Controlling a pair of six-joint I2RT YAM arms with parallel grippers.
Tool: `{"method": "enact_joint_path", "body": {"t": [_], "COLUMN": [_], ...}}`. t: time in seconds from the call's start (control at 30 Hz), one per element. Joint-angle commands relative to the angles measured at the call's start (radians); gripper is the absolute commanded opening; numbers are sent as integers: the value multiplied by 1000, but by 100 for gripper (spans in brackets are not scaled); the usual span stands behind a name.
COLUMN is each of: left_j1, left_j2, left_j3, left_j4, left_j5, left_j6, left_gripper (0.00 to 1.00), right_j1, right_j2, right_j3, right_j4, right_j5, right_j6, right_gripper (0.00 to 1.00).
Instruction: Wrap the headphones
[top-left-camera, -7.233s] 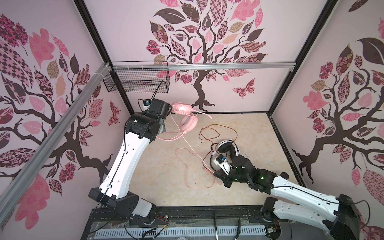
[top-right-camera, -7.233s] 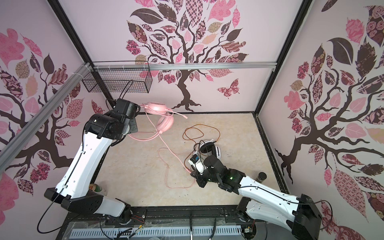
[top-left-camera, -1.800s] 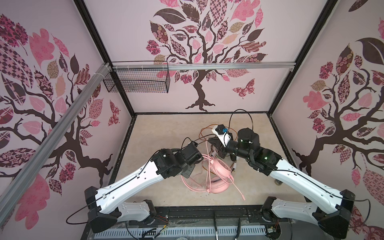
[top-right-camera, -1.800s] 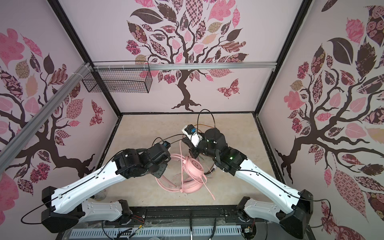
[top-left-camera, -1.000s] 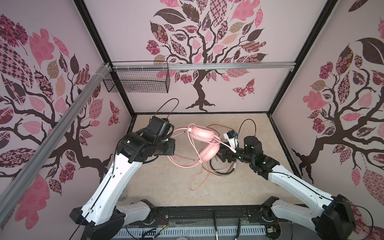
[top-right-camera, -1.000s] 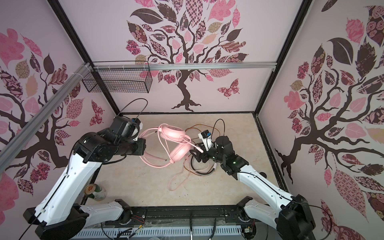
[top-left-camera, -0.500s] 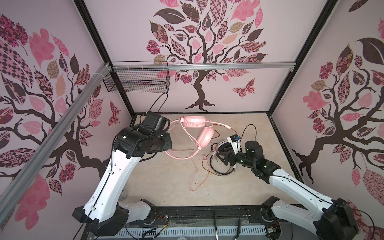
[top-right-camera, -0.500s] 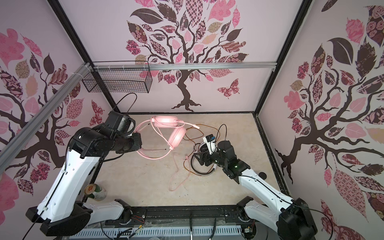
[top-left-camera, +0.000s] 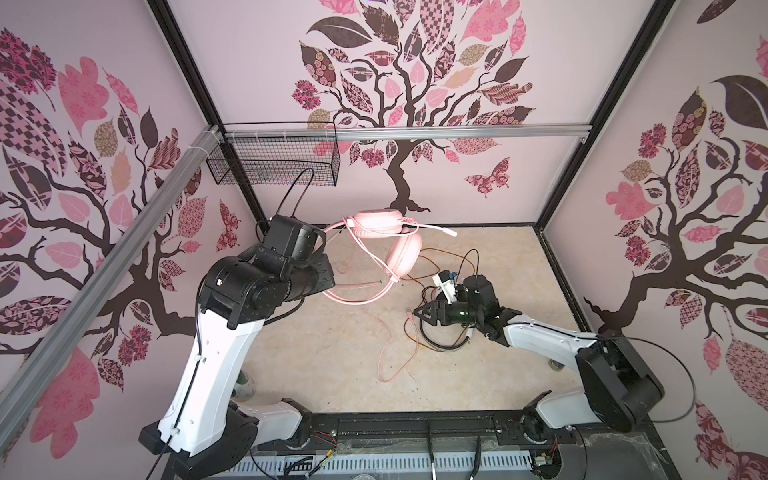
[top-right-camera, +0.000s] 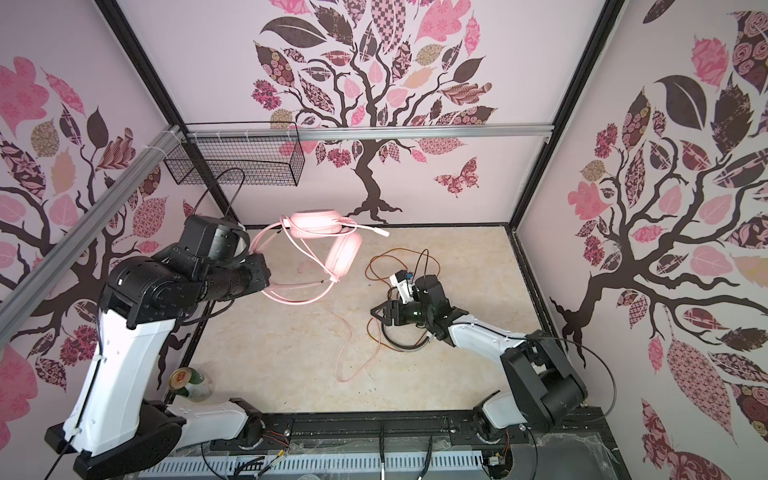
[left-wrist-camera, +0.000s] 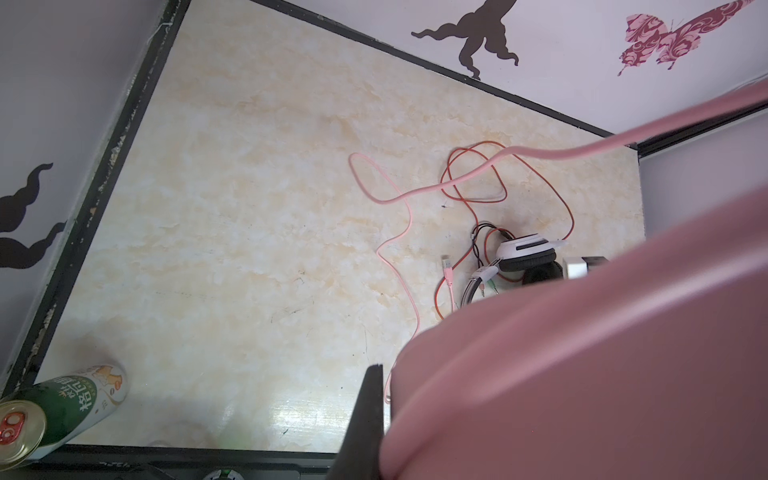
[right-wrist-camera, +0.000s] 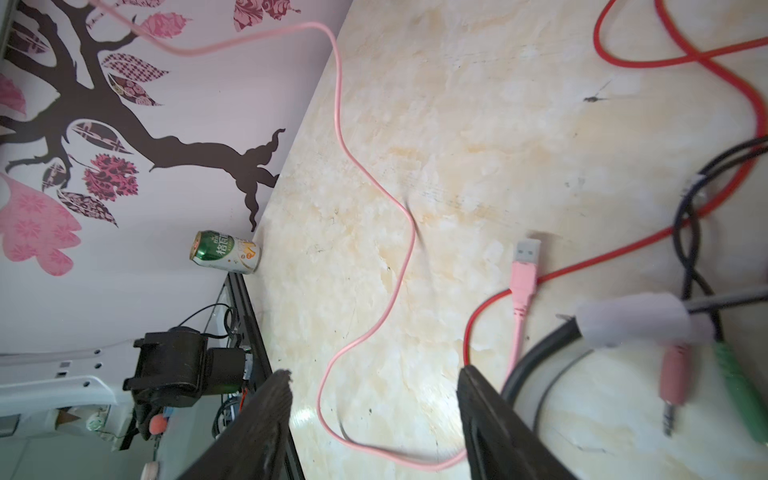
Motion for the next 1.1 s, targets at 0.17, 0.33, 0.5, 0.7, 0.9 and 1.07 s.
{"method": "enact_joint_path", "body": {"t": [0.17, 0.33, 0.5, 0.7, 0.9, 1.07], "left_j1": [3, 2, 3, 3, 3, 2], "left_j2": [-14, -13, -13, -10, -9, -8], "left_j3": [12, 1, -5, -6, -10, -6], "left_j4": [80, 80, 86, 86, 89, 86], "left_j5": [12, 15, 7, 5, 7, 11], "left_j6": [-14, -9, -7, -3, -4, -5], "left_gripper": [0, 0, 0, 0, 0, 0], "right_j1": [112, 130, 143, 204, 231, 238], "right_j2": [254, 408, 539, 641, 703, 711], "right_j3": [216, 383, 538, 645, 701, 711], "right_j4": [160, 114, 58, 42, 77, 91], "right_j5": [-68, -92, -127, -175, -182, -166], "right_j6": [78, -57, -110, -140, -109, -109], "right_gripper": [65, 63, 60, 60, 57, 50]}}
